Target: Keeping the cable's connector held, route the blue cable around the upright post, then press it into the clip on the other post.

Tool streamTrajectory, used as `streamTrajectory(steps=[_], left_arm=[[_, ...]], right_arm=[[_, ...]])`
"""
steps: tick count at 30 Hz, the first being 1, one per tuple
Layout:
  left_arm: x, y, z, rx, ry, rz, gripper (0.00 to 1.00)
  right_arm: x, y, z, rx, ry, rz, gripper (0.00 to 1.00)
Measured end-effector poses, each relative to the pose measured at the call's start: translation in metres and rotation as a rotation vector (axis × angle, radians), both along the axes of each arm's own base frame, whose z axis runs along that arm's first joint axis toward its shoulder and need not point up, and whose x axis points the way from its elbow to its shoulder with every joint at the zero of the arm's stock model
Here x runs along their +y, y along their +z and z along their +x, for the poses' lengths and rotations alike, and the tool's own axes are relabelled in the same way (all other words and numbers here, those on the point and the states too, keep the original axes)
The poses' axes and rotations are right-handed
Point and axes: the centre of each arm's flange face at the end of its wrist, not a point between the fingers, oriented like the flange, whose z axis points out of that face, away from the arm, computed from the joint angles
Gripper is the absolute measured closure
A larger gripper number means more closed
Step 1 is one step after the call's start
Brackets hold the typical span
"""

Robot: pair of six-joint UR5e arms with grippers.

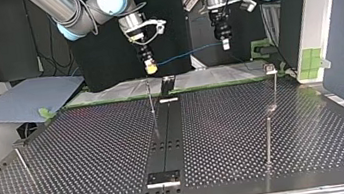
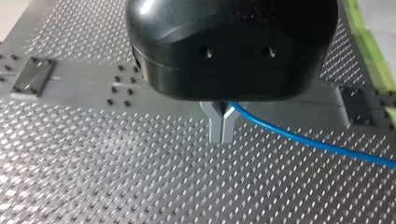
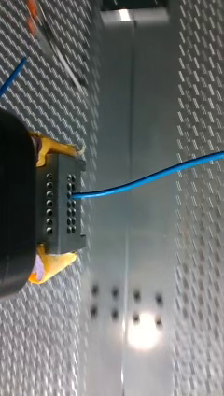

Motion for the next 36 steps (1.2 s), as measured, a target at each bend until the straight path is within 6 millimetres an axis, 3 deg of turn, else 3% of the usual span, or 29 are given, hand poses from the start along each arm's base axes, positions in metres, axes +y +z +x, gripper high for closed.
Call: streamTrajectory(steps=[8, 19, 24, 36], left_arm=[[0.004, 0.036, 0.012, -0.037, 0.031, -0.02, 1.0], [0.001, 0.109, 0.037, -0.139, 0.06, -0.089, 1.0], [0.002, 0.147, 0.045, -0.188, 0.074, -0.111, 1.0], [0.013, 0.238, 0.053, -0.307, 0.105, -0.192, 1.0]], right_arm=[[-0.01, 0.064, 0.015, -0.068, 0.033, -0.067, 1.0], [-0.012, 0.175, 0.028, -0.174, 0.067, -0.181, 1.0], [-0.014, 0.198, 0.032, -0.193, 0.08, -0.201, 1.0], [-0.022, 0.235, 0.045, -0.296, 0.139, -0.201, 1.0]])
